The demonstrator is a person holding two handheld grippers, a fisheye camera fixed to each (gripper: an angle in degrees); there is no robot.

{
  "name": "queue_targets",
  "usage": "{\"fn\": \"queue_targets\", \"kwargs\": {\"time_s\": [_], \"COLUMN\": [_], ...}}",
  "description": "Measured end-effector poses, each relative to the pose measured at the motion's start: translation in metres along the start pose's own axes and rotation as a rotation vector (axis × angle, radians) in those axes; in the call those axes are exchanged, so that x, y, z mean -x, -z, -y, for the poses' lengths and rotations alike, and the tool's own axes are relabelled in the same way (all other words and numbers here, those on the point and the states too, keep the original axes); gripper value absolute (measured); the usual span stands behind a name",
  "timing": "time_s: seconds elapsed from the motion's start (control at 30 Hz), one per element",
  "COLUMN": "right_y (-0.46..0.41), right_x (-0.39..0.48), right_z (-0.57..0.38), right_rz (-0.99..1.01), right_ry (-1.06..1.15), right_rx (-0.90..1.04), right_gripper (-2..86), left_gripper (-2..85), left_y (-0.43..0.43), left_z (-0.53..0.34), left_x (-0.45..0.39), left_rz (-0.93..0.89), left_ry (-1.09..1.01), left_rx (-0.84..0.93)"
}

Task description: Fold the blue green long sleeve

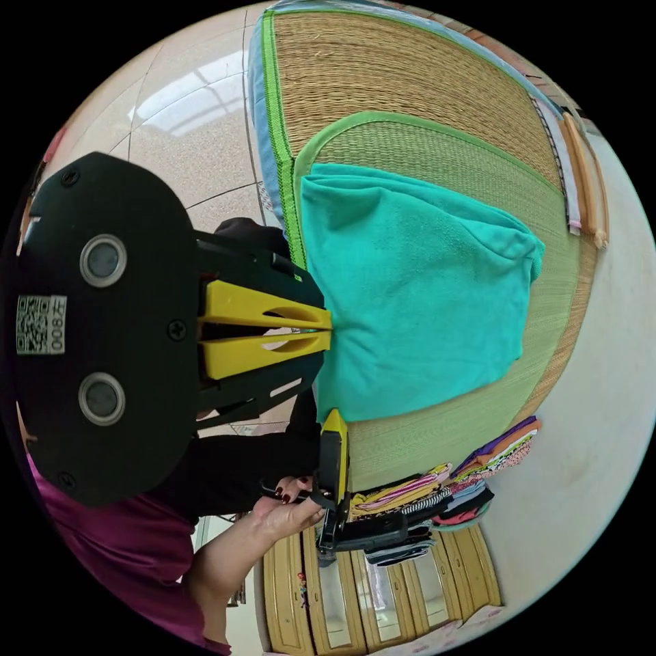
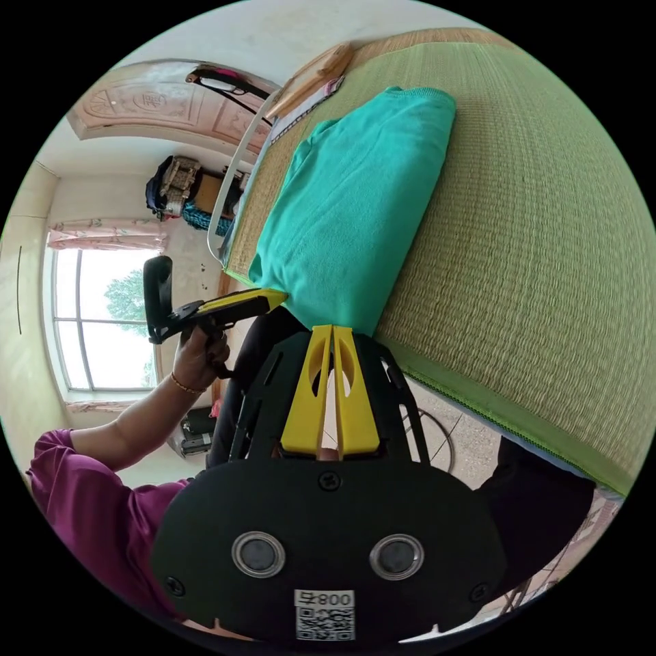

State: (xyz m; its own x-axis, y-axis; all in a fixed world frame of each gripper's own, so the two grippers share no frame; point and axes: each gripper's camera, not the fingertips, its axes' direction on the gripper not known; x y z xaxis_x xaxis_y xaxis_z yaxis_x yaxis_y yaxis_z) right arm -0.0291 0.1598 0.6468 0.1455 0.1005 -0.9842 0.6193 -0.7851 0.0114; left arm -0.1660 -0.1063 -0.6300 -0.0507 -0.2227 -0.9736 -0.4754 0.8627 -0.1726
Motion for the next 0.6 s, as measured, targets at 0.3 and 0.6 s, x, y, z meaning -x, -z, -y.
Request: {"fn": "queue_targets", "kwargs": {"time_s": [0.3, 0.6], "right_y": [0.026, 0.029], "right_x": [-0.067, -0.124], "right_z": [-0.053, -0.087], "right_rz": [0.097, 0.27], "right_ry": [-0.082, -0.178], "right_rx": [-0.073, -0.131], "right_gripper": [2.4, 7.0], "left_gripper": [2.9, 4.4], "left_y": [-0.046, -0.098], "left_z": [-0.002, 0.0], "left_x": [-0.028, -0.008], "left_rz": [-0.28, -0.509], "left_ry": [-0.025, 0.131], "left_rx": [0.058, 0.08]}}
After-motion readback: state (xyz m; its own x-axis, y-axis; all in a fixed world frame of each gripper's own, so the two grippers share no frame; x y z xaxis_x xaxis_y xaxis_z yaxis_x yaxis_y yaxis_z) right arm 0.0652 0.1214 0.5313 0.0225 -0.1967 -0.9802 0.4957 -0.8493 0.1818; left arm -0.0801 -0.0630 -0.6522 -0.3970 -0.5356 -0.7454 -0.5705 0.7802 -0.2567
